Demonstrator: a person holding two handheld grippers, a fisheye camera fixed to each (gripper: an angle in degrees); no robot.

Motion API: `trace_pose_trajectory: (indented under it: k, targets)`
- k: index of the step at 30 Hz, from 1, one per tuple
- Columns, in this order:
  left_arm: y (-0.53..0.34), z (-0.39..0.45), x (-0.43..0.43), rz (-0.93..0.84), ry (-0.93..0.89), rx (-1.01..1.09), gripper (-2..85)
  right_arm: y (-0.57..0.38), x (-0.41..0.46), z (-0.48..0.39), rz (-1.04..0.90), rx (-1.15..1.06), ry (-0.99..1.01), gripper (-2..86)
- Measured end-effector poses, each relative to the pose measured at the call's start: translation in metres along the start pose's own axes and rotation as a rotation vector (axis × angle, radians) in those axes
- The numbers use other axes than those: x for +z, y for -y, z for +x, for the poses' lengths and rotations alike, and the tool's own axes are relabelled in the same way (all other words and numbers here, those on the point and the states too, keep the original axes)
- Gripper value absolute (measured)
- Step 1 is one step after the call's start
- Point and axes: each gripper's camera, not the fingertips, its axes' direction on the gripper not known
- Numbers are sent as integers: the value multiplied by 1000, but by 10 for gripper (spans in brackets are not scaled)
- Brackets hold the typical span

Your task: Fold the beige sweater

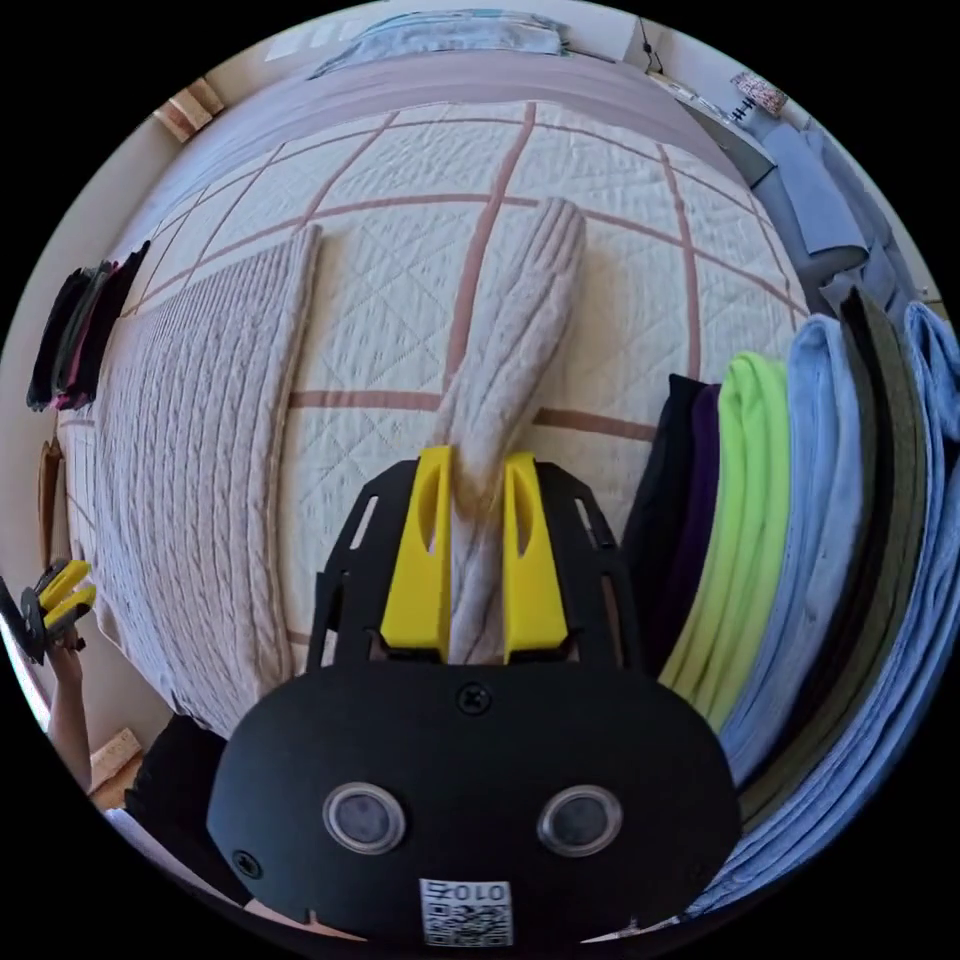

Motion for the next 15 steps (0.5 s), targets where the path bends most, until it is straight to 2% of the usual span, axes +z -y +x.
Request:
trace_pose_trajectory:
  k: [1,3,5,7,9,11,15]
  targets:
    - [-8,19,6,-17,-53,28,88,-6,-3,-9,16,-31,-31,61]
    - [-19,49,12,-54,-114,101,88,-16,-5,-27,-10,-78,-253,58]
    - [-29,80,17,-92,-159,194,90,-35,7,-45,-90,-174,-697,56]
    - [-42,118,25,-126,-204,306,93,-53,18,-46,-87,-239,-903,57]
    - [-51,144,32,-134,-248,375,96,-66,20,-39,-71,-265,-880,61]
    - [-58,168,42,-138,-273,424,98,-78,11,-32,-25,-266,-703,82]
    - [-67,215,69,-147,-279,517,100,-97,-11,-13,88,-144,-491,127]
